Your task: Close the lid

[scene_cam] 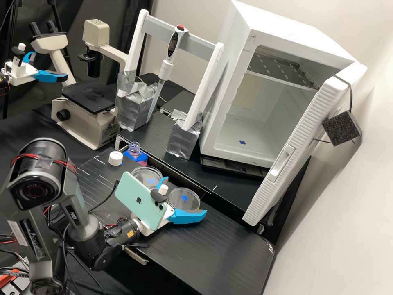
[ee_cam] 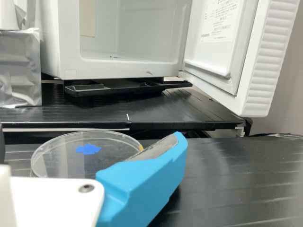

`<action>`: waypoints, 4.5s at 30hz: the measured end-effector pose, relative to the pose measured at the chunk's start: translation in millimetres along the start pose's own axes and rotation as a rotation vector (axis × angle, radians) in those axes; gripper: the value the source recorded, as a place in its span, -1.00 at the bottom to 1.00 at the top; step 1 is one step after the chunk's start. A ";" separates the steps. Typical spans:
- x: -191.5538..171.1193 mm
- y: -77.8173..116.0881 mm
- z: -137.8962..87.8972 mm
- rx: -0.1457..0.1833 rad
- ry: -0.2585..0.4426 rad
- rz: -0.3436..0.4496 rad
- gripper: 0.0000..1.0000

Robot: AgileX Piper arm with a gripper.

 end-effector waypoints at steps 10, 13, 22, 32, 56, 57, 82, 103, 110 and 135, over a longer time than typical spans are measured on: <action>1.0 -0.9 2.8 0.007 -0.011 -0.006 1.00; 2.1 1.0 5.9 -0.003 -0.034 0.013 1.00; 2.1 1.1 6.2 -0.006 -0.036 0.016 1.00; 3.8 2.1 5.8 0.009 -0.050 0.043 -1.00; 4.7 2.2 5.2 0.018 -0.056 0.057 -1.00; 4.7 2.2 5.2 0.018 -0.056 0.057 -1.00; -1.1 5.6 2.2 0.076 -0.026 0.042 -1.00; -38.6 7.1 -69.6 -0.080 0.301 -0.057 -1.00; -40.1 -5.2 -76.4 -0.122 0.366 -0.168 -1.00; -11.0 -26.1 -57.6 -0.006 0.329 -0.272 -1.00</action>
